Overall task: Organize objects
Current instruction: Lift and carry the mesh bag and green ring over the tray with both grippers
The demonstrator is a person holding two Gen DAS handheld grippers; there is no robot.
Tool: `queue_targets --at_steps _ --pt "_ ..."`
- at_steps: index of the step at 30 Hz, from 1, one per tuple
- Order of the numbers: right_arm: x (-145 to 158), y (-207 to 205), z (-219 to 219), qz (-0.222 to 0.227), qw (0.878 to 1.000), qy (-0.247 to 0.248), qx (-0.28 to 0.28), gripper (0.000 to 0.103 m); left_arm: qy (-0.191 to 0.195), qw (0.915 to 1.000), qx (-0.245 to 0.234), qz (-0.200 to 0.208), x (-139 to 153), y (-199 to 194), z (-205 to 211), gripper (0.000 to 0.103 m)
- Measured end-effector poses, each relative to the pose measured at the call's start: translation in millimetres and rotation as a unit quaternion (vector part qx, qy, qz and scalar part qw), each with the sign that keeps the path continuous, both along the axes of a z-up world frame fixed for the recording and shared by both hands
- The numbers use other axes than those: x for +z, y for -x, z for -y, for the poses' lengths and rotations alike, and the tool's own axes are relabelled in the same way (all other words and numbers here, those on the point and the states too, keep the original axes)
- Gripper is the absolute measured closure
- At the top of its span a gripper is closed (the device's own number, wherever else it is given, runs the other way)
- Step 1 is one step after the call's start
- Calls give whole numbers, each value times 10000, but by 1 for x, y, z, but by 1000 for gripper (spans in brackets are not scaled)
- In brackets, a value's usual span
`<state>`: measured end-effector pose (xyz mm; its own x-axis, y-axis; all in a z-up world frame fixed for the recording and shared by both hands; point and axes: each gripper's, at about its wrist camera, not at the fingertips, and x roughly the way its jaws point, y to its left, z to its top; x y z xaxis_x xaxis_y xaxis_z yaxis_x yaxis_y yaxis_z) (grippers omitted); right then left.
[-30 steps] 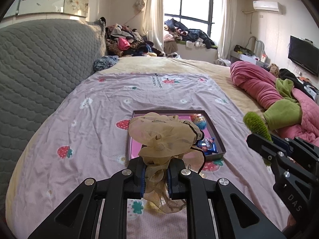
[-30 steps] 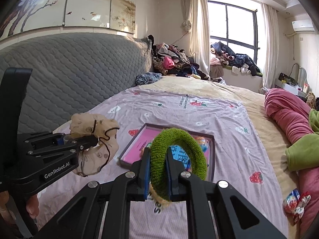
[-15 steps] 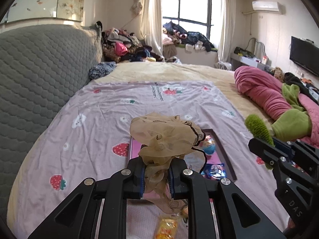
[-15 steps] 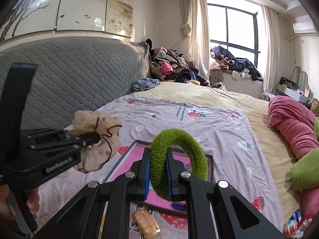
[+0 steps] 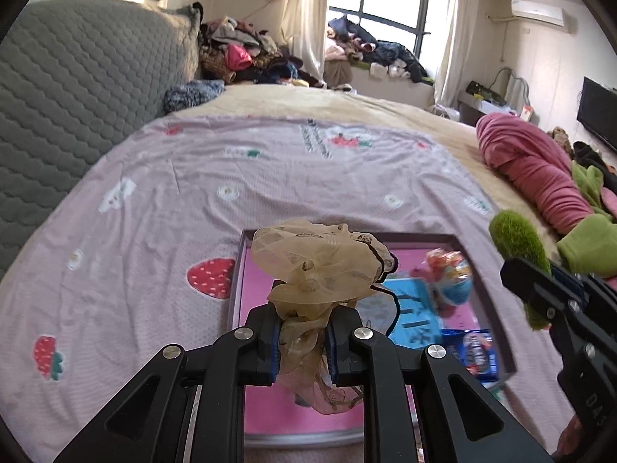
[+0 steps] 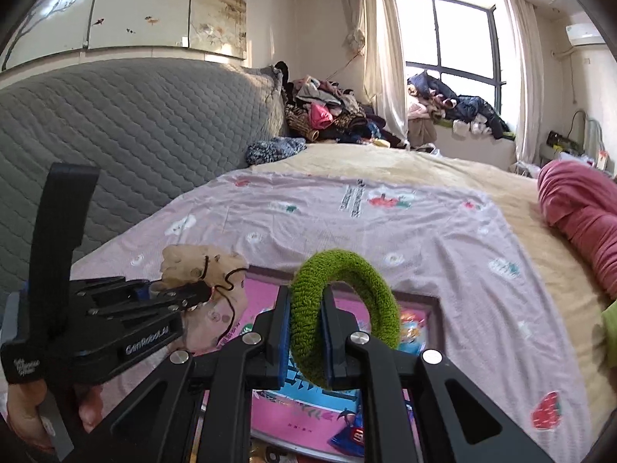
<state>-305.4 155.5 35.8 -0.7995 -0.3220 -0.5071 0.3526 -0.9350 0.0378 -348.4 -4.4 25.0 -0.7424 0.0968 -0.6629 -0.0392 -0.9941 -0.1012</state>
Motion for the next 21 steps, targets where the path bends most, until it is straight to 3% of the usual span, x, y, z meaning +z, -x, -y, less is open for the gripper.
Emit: queue_targets --at_steps 8,15,21 --pt "-31 19 14 272 9992 -274 125 89 312 9992 174 158 -25 14 2 83" --pt "-44 27 13 397 9984 -388 56 89 120 9996 133 200 -31 19 7 83" --pt "-65 39 16 711 9960 -532 79 89 219 9991 190 316 -42 27 8 83"
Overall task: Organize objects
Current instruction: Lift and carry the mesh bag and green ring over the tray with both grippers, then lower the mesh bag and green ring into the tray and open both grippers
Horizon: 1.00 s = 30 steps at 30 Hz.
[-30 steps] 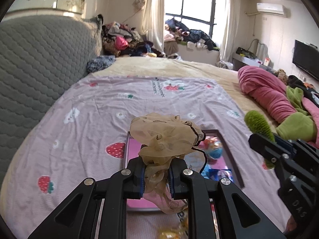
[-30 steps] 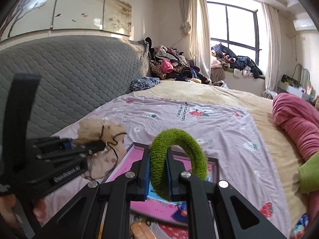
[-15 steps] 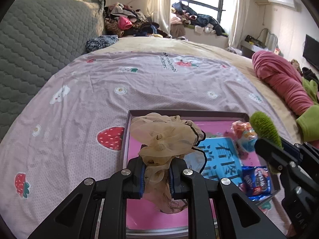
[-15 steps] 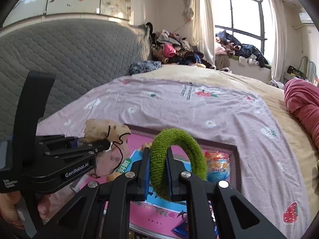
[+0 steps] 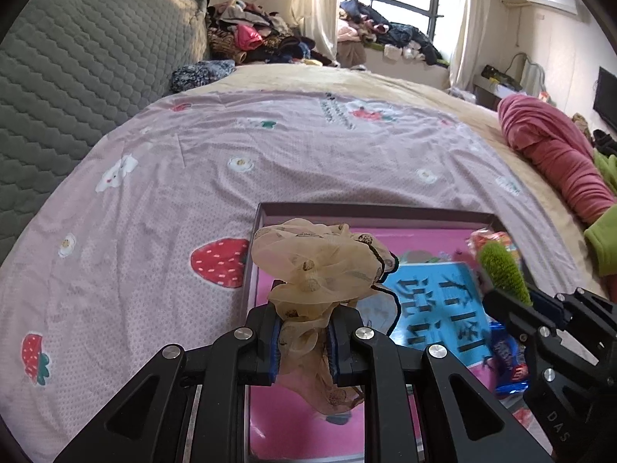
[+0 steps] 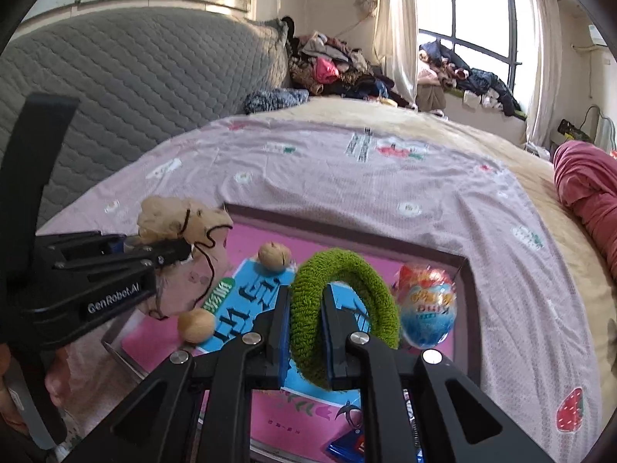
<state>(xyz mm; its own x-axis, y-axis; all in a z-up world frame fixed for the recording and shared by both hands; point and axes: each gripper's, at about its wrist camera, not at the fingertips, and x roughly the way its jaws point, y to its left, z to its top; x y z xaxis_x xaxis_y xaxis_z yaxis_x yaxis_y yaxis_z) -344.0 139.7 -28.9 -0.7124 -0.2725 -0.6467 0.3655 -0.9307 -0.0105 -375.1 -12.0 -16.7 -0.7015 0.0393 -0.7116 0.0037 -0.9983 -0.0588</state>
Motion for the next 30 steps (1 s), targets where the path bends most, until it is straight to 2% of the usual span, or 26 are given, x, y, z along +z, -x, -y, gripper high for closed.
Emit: queue_targets --at_steps 7,20,24,27,28,30 --pt "-21 9 6 326 9993 -165 40 89 0 9998 35 192 -14 8 3 81" --pt "-40 17 11 628 9975 -335 29 89 -31 9992 77 381 -28 19 8 79" --pt "-42 17 13 642 9972 -377 42 89 -10 9991 69 407 -30 19 7 73" --pt "-44 18 13 664 9970 -404 12 87 21 9992 72 396 -31 20 6 61" --pt "-44 18 12 679 9968 -414 10 84 37 9992 83 388 -30 20 7 55" --pt "-44 19 12 689 9967 -427 -6 76 47 9993 52 376 -30 20 5 51"
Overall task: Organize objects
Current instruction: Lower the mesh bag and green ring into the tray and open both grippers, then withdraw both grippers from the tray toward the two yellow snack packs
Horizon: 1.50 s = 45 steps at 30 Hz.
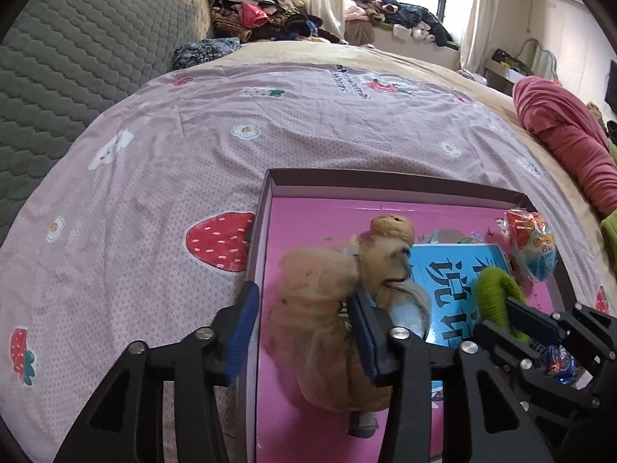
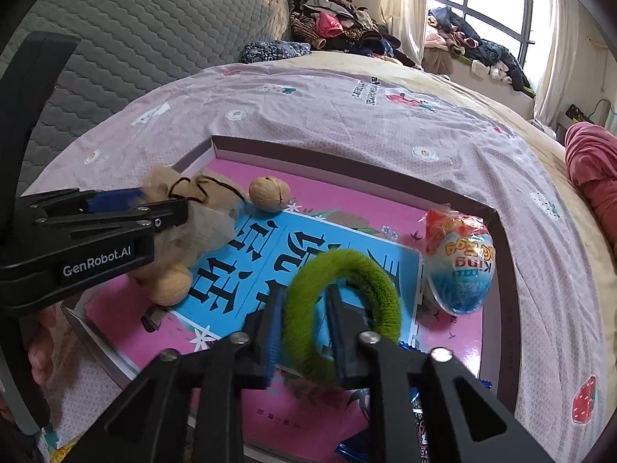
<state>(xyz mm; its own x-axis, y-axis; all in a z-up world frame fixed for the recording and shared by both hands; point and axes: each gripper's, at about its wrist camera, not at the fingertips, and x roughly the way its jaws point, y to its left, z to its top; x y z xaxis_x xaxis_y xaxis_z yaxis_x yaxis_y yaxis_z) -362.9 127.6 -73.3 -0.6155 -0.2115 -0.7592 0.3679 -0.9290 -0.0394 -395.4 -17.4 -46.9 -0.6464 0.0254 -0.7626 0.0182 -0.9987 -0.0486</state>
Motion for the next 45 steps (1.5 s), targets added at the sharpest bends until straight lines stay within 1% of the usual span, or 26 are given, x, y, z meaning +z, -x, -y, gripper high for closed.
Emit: queue_targets --at_steps 1,2,8,10,17,22,24,27,31,35,38,41,43,45 --pt "0 0 0 -2 10000 -9 -3 71 -23 10000 -15 -12 0 0 -1 47" --pt "0 0 0 -11 10000 -19 -6 68 -28 10000 -40 -20 1 0 -1 46" --pt "2 -1 0 -81 10000 -26 -4 61 6 9999 -72 -96 5 -3 -4 39" --pt "4 -2 -1 -106 9999 -15 -2 59 50 9999 -61 -150 8 -5 -5 34" --pt "8 -5 -3 -185 9998 -46 5 55 104 9996 -38 -279 17 -10 -4 31" --pt "13 -8 -2 -264 9996 -63 25 47 61 9996 -21 -292 19 -12 -2 27" --pt "15 -10 -1 -305 9995 -70 34 46 69 9995 -21 -313 20 -12 -2 25" --pt "19 -12 -2 -349 9994 -61 37 46 26 9995 -26 -310 23 -13 0 24" --pt "25 -14 -4 -440 9990 -72 17 40 -18 9994 9 -342 27 -16 2 20" --pt "31 -18 -8 -519 9986 -59 -10 39 -165 9992 -12 -358 33 -20 4 19" --pt "36 -19 -10 -552 9985 -5 -32 36 -89 9990 24 -432 38 -23 4 17" --pt "43 -22 -12 -624 9980 25 -79 32 -65 9989 10 -461 42 -27 2 9" --pt "49 -26 -14 -701 9975 77 -103 31 -83 9987 -34 -504 47 -30 1 0" --pt "56 -31 -16 -795 9967 102 -145 29 -54 9984 -56 -555 51 -35 0 0"
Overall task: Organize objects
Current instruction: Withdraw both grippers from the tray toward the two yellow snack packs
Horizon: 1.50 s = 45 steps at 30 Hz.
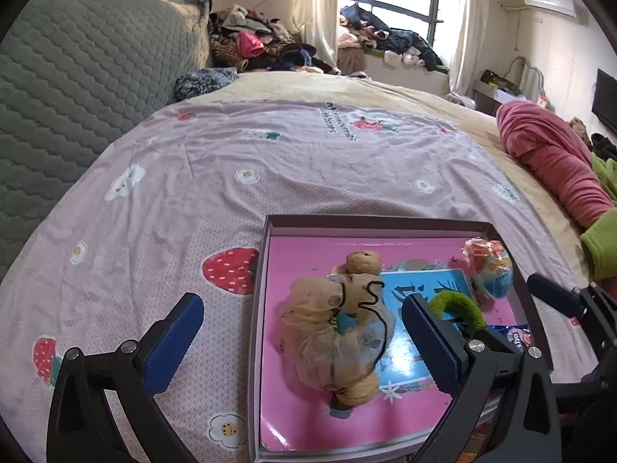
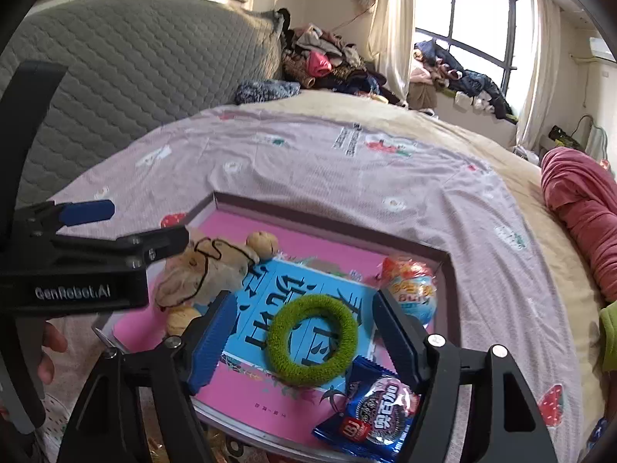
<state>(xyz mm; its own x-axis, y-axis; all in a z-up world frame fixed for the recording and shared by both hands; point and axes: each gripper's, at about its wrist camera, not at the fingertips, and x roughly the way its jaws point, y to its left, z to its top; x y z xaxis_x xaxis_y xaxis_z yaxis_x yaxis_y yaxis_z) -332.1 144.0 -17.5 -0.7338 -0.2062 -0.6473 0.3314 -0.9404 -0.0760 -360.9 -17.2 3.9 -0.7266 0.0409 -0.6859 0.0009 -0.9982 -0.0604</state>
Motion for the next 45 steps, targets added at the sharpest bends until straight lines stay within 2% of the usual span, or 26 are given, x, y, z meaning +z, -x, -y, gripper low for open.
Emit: queue_targets --at_steps 11,18,24,31,39,45 --pt "40 -36 0 -713 9971 -31 -251 15 19 9995 14 -313 26 -22 0 0" --pt "57 -59 -5 -928 9950 141 -328 10 96 9985 150 -526 42 -44 7 0" --pt "67 -73 -14 -1033 9934 269 -422 7 39 9977 196 -653 53 -61 12 0" --pt "82 -91 -19 -1112 9917 454 -465 2 170 9979 187 -601 54 -89 8 0" --pt "94 -133 -30 -1012 9910 720 -508 1 219 9979 132 -599 70 -138 5 0" --pt "109 -159 -32 -1025 9913 659 -502 1 252 9978 94 -608 84 -175 3 0"
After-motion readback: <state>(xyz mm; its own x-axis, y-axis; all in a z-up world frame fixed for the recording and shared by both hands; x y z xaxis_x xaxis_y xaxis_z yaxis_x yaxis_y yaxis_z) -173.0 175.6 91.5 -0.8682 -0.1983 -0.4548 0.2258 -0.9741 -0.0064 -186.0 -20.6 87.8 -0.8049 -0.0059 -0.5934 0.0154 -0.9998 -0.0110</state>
